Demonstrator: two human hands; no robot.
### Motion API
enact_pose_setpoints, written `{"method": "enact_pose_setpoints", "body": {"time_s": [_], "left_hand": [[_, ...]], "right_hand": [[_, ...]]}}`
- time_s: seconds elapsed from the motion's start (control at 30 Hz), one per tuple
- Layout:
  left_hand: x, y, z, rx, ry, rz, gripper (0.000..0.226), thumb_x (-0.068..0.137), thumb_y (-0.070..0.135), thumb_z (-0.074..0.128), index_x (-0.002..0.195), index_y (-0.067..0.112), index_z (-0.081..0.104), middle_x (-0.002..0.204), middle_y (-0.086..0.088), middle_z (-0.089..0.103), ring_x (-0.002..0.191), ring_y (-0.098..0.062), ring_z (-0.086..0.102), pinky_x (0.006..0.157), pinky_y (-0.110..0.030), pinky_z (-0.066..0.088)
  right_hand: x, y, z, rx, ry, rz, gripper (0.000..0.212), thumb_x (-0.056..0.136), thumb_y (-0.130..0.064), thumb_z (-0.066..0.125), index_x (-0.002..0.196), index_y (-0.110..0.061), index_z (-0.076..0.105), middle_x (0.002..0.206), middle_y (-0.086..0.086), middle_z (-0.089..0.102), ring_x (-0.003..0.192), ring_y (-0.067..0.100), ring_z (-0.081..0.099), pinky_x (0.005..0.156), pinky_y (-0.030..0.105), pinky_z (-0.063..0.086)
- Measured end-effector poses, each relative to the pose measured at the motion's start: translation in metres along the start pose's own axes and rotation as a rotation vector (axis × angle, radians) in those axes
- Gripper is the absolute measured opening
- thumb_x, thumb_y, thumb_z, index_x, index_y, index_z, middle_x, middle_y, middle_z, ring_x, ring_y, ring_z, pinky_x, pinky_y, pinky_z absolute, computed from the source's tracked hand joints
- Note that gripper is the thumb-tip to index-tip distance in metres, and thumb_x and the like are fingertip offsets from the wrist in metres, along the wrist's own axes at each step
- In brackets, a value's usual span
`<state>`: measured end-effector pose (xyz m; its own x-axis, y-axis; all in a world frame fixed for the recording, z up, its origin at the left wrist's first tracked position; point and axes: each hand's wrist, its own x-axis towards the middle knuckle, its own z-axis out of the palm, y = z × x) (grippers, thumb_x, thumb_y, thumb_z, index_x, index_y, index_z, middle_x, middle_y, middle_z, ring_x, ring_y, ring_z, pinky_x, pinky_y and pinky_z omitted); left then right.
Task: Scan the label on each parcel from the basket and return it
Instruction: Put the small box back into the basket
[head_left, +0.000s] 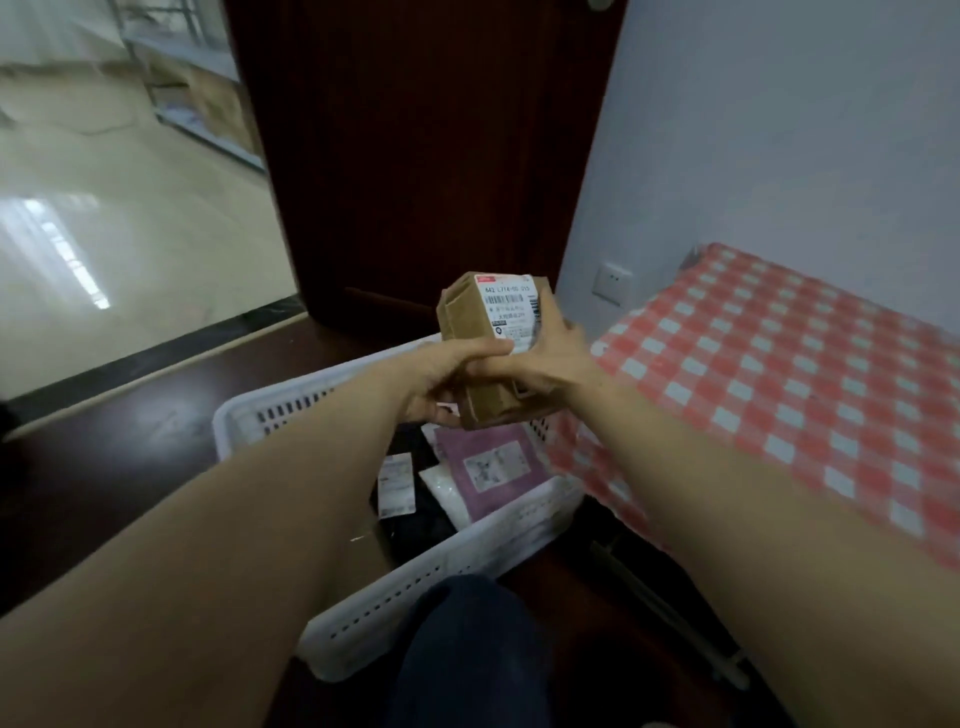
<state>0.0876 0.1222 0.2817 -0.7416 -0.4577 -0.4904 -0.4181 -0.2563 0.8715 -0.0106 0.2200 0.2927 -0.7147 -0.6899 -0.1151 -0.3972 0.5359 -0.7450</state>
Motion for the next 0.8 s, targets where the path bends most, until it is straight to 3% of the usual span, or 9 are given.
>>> {"method": "enact_pose_setpoints", "body": {"time_s": [0.1, 0.17, 0.27, 0.4, 0.47, 0.53, 0.6, 0.7, 0.8], "left_hand": [[0.016, -0.024, -0.036, 0.056, 0.053, -0.08, 0.057, 0.074, 0.048, 0.071, 0.123, 0.025, 0.055, 0.119, -0.001, 0.065, 0.116, -0.023, 0.057, 0.105, -0.053, 0.037], [0.03, -0.042, -0.057, 0.056, 0.068, -0.144, 0.07, 0.07, 0.059, 0.068, 0.128, 0.025, 0.052, 0.128, -0.001, 0.06, 0.12, -0.024, 0.052, 0.108, -0.055, 0.028], [0.056, -0.07, -0.084, -0.051, 0.197, -0.242, 0.07, 0.073, 0.067, 0.059, 0.123, 0.018, 0.049, 0.126, -0.004, 0.054, 0.11, -0.022, 0.052, 0.087, -0.038, 0.044], [0.09, -0.112, -0.112, -0.098, 0.417, -0.288, 0.038, 0.088, 0.052, 0.051, 0.09, 0.014, 0.052, 0.094, -0.003, 0.054, 0.079, -0.016, 0.049, 0.055, -0.026, 0.032], [0.107, -0.136, -0.126, -0.098, 0.51, -0.319, 0.037, 0.09, 0.046, 0.053, 0.101, 0.011, 0.056, 0.102, -0.005, 0.056, 0.079, -0.017, 0.052, 0.062, -0.027, 0.036], [0.119, -0.156, -0.138, -0.063, 0.565, -0.374, 0.056, 0.089, 0.046, 0.056, 0.129, 0.007, 0.05, 0.122, -0.012, 0.055, 0.105, -0.027, 0.056, 0.075, -0.031, 0.037], [0.131, -0.174, -0.148, -0.026, 0.597, -0.421, 0.067, 0.087, 0.047, 0.058, 0.137, 0.004, 0.044, 0.132, -0.016, 0.053, 0.118, -0.033, 0.053, 0.081, -0.033, 0.04], [0.149, -0.199, -0.163, -0.008, 0.607, -0.446, 0.069, 0.085, 0.042, 0.062, 0.137, 0.002, 0.045, 0.133, -0.017, 0.053, 0.121, -0.035, 0.053, 0.098, -0.038, 0.046], [0.161, -0.211, -0.169, 0.06, 0.596, -0.452, 0.05, 0.093, 0.029, 0.056, 0.134, 0.001, 0.048, 0.108, -0.009, 0.055, 0.117, -0.029, 0.054, 0.084, -0.024, 0.04]], "right_hand": [[0.027, 0.007, 0.044, 0.02, -0.115, 0.013, 0.124, 0.06, -0.044, 0.084, 0.149, -0.044, -0.003, 0.145, 0.02, 0.021, 0.132, 0.038, 0.033, 0.106, 0.045, 0.038], [0.042, 0.016, 0.074, 0.036, -0.194, 0.037, 0.123, 0.063, -0.038, 0.085, 0.149, -0.047, -0.003, 0.148, 0.017, 0.016, 0.131, 0.036, 0.034, 0.097, 0.039, 0.044], [0.066, 0.035, 0.118, -0.014, -0.274, 0.119, 0.127, 0.055, -0.045, 0.086, 0.145, -0.055, -0.004, 0.151, 0.017, 0.009, 0.137, 0.039, 0.026, 0.11, 0.046, 0.037], [0.093, 0.067, 0.169, -0.089, -0.348, 0.21, 0.125, 0.057, -0.046, 0.085, 0.144, -0.056, -0.003, 0.15, 0.02, 0.013, 0.139, 0.042, 0.017, 0.115, 0.049, 0.027], [0.102, 0.082, 0.191, -0.15, -0.38, 0.238, 0.125, 0.059, -0.043, 0.086, 0.145, -0.054, -0.003, 0.148, 0.023, 0.012, 0.139, 0.044, 0.015, 0.113, 0.049, 0.026], [0.108, 0.097, 0.214, -0.217, -0.418, 0.285, 0.131, 0.059, -0.039, 0.088, 0.146, -0.052, -0.01, 0.152, 0.022, 0.005, 0.142, 0.045, 0.012, 0.113, 0.051, 0.026], [0.114, 0.112, 0.237, -0.3, -0.465, 0.333, 0.14, 0.056, -0.038, 0.089, 0.144, -0.051, -0.019, 0.153, 0.023, 0.003, 0.142, 0.046, 0.015, 0.112, 0.054, 0.029], [0.12, 0.129, 0.263, -0.435, -0.544, 0.399, 0.146, 0.053, -0.041, 0.09, 0.141, -0.049, -0.027, 0.151, 0.025, 0.005, 0.138, 0.046, 0.022, 0.108, 0.056, 0.031], [0.125, 0.143, 0.286, -0.577, -0.618, 0.418, 0.145, 0.054, -0.044, 0.089, 0.141, -0.048, -0.027, 0.151, 0.024, 0.004, 0.137, 0.044, 0.024, 0.108, 0.054, 0.032]]}}
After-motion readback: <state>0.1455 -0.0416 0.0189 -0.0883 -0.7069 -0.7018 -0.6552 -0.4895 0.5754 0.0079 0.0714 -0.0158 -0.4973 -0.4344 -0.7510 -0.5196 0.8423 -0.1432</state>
